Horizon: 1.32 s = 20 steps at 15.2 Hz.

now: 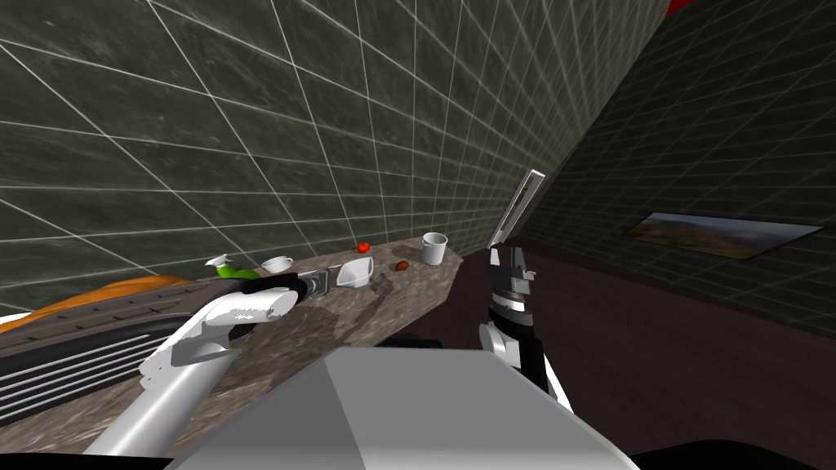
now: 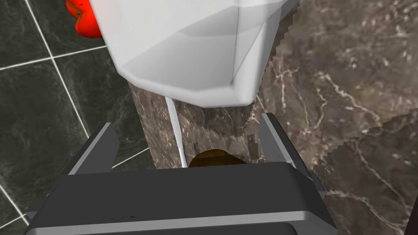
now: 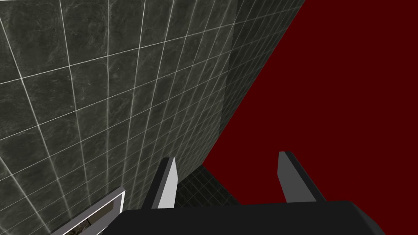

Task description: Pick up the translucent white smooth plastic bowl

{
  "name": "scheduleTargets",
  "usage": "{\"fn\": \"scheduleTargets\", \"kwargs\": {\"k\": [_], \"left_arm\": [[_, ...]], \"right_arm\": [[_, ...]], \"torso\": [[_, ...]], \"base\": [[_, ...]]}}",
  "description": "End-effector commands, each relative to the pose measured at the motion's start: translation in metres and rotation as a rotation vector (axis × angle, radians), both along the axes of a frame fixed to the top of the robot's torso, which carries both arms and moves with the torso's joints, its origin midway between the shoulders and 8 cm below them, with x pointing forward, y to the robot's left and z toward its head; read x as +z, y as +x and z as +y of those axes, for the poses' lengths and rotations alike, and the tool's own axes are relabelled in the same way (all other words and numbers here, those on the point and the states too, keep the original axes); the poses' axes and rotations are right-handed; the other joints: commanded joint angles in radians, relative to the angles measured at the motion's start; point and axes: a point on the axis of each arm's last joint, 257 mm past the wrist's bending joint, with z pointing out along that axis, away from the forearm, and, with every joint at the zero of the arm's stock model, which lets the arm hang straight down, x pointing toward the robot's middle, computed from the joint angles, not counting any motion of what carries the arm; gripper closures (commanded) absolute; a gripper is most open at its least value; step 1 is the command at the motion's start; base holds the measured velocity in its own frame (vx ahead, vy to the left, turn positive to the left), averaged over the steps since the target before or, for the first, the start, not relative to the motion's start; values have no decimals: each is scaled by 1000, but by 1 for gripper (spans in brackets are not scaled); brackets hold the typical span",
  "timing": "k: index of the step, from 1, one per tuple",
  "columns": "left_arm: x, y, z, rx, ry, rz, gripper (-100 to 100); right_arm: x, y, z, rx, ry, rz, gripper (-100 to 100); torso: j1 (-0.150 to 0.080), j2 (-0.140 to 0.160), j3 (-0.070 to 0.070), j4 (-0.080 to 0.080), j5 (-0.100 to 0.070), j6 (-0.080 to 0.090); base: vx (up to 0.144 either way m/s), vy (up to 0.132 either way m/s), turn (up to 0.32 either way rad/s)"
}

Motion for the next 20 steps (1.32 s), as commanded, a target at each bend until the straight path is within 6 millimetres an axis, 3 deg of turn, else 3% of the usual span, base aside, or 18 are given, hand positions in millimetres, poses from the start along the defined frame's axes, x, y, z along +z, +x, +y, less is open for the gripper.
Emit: {"fn": "scheduleTargets", "kwargs": {"k": [1, 20], "left_arm": [[-4, -6, 3, 14, -16, 37, -100], [-15, -57, 17, 103, -121, 279, -100]], "right_arm": [[0, 0, 0, 0, 0, 0, 0], [0, 0, 0, 0, 0, 0, 0]], "torso": [[0, 0, 0, 0, 0, 0], [0, -1, 0, 0, 0, 0]], "base": [[43, -83, -18], [36, -57, -11]]}}
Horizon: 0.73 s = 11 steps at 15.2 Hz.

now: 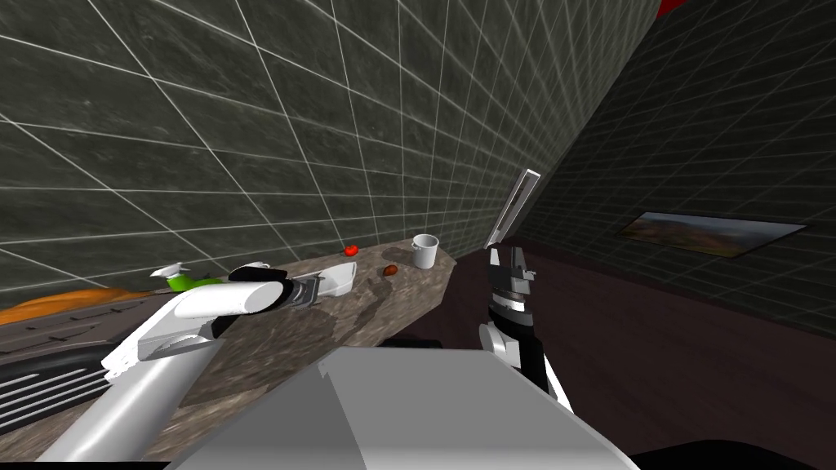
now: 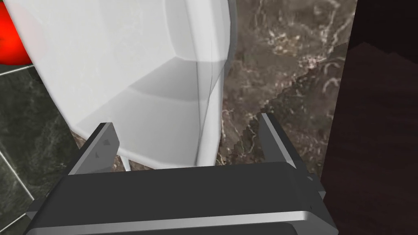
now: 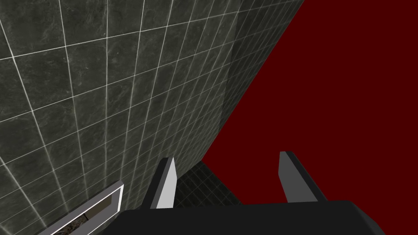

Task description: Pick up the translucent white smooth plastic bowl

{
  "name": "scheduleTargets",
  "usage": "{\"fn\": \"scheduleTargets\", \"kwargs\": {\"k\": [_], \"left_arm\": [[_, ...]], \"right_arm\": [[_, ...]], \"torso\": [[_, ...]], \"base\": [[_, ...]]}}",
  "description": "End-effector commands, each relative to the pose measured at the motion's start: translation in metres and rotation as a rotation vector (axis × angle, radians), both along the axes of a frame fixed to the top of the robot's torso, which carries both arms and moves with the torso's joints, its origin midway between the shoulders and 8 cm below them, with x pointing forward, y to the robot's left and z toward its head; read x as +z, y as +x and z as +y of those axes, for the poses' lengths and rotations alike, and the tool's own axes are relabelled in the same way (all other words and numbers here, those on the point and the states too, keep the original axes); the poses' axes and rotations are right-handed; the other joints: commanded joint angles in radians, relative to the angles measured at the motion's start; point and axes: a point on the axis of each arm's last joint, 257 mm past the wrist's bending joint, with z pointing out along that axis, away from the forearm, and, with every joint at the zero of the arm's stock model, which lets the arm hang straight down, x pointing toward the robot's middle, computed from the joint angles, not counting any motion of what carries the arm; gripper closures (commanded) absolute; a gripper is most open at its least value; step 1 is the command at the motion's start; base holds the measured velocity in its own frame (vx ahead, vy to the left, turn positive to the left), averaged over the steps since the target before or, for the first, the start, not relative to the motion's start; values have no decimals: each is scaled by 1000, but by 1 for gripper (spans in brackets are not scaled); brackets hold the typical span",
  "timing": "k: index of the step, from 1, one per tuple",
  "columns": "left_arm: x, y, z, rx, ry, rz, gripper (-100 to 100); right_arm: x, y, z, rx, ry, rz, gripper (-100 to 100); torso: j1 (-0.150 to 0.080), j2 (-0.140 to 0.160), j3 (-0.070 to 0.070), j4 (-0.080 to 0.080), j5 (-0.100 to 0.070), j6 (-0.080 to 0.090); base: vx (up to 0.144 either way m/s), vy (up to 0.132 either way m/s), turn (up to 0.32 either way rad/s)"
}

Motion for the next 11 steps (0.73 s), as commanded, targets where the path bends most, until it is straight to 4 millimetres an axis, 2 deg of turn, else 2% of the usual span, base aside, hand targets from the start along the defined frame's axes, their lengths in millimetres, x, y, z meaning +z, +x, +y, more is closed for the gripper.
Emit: {"fn": "scheduleTargets", "kwargs": {"k": [1, 11], "left_arm": [[-1, -8, 1, 13, -16, 35, -100], [0, -34, 2, 50, -66, 141, -100]], "right_arm": [[0, 0, 0, 0, 0, 0, 0], [0, 0, 0, 0, 0, 0, 0]], "torso": [[0, 0, 0, 0, 0, 0], [1, 0, 0, 0, 0, 0]], "base": [[38, -57, -9], [37, -50, -11]]}}
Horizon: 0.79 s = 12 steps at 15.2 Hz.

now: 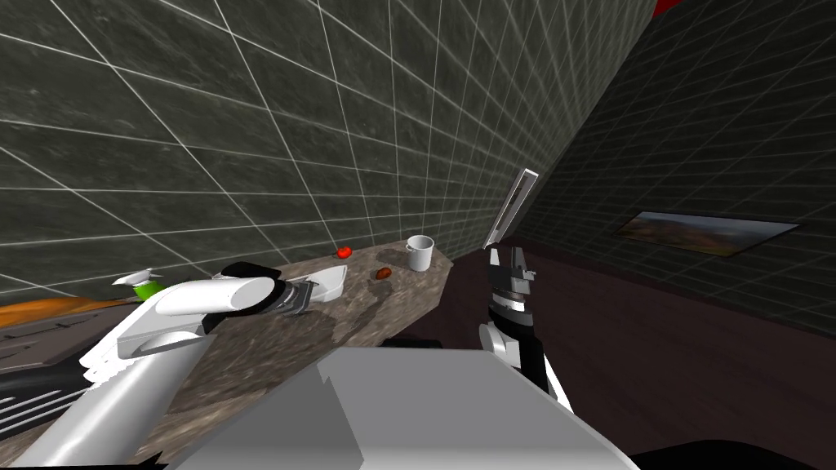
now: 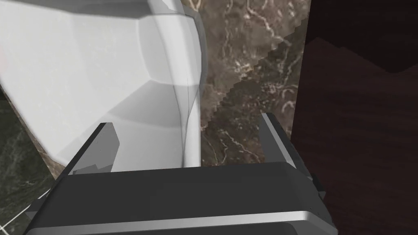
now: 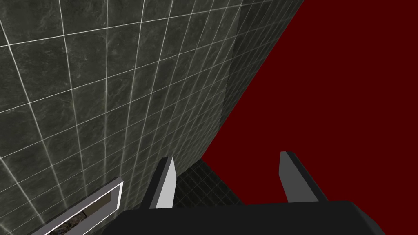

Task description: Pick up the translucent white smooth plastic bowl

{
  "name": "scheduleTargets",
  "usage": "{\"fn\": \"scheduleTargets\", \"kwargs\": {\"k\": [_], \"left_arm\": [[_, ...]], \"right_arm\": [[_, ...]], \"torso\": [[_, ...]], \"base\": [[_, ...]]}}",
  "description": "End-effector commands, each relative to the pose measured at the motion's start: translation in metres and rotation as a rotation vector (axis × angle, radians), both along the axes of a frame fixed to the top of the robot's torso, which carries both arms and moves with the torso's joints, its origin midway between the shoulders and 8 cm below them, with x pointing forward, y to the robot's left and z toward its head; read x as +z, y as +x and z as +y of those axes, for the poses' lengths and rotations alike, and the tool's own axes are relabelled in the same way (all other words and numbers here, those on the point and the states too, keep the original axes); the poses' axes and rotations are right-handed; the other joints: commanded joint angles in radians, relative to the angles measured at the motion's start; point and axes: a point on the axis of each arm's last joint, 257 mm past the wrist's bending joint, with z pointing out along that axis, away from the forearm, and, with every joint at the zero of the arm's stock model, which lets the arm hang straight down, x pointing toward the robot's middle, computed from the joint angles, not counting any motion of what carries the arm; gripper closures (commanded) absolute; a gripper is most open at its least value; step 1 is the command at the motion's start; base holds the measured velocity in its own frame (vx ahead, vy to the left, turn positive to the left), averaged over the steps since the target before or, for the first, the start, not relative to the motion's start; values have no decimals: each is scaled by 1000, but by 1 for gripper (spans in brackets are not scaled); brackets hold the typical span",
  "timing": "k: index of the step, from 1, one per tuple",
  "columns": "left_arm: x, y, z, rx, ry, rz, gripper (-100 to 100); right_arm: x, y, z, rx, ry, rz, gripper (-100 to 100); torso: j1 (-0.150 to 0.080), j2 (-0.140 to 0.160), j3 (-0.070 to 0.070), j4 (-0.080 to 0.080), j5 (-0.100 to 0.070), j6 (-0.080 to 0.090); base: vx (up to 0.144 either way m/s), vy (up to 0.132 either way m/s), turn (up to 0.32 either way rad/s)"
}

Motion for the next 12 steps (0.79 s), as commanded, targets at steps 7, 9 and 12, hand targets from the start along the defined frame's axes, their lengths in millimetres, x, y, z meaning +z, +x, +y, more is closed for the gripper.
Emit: {"fn": "scheduleTargets", "kwargs": {"k": [7, 9, 12], "left_arm": [[-17, 6, 6, 10, -6, 3, -100], [-18, 7, 6, 10, -5, 1, 100], [-18, 7, 6, 9, -5, 1, 100]], "right_arm": [[0, 0, 0, 0, 0, 0, 0], [0, 0, 0, 0, 0, 0, 0], [0, 0, 0, 0, 0, 0, 0]], "torso": [[4, 4, 2, 1, 1, 0], [4, 4, 2, 1, 1, 0], [4, 3, 2, 1, 1, 0]], "base": [[-6, -3, -23], [0, 0, 0], [0, 0, 0]]}}
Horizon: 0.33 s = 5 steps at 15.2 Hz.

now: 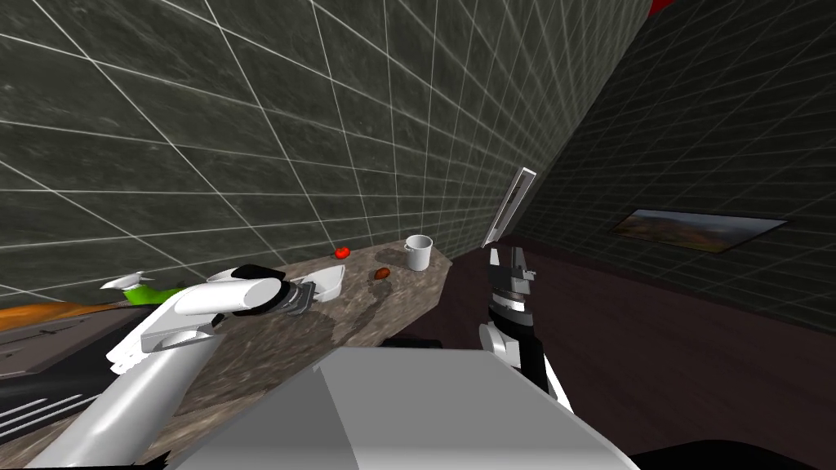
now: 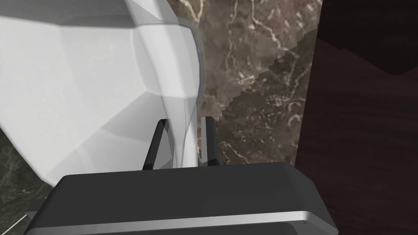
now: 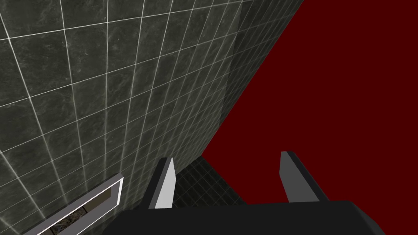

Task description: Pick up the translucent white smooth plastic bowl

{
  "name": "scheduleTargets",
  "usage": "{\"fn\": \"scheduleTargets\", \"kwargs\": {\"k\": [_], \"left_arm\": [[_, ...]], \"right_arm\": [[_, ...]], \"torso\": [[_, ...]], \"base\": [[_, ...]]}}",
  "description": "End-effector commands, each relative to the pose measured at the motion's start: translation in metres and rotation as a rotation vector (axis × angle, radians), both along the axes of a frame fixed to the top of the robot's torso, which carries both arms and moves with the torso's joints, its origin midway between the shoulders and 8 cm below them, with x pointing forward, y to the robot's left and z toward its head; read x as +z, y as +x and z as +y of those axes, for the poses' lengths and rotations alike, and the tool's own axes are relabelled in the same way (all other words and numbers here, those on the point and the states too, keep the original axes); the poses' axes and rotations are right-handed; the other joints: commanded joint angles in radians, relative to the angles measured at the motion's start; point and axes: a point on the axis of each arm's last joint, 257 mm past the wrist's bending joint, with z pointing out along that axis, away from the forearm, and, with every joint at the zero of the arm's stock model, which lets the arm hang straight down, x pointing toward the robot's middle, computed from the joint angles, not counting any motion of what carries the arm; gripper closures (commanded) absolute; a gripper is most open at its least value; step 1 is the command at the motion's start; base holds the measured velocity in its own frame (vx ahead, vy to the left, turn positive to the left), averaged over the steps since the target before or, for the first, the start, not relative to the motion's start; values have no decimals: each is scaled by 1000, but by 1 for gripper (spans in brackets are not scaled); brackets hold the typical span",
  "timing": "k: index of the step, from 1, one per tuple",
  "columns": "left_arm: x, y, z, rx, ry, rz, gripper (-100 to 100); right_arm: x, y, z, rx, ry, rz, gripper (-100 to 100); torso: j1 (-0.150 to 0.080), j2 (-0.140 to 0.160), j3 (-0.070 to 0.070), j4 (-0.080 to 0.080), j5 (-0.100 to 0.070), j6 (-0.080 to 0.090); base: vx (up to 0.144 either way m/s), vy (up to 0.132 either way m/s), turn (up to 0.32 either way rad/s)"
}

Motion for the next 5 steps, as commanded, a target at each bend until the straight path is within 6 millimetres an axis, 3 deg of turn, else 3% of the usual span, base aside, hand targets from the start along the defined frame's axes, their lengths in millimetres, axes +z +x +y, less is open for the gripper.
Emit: {"fn": "scheduleTargets", "kwargs": {"k": [1, 5], "left_arm": [[9, -4, -3, -3, 1, 1, 100], [13, -6, -5, -6, 2, 1, 100]], "right_arm": [[0, 0, 0, 0, 0, 0, 0], [0, 0, 0, 0, 0, 0, 0]], "torso": [[0, 0, 0, 0, 0, 0], [-2, 0, 1, 1, -2, 0]], "base": [[7, -3, 39], [14, -3, 32]]}}
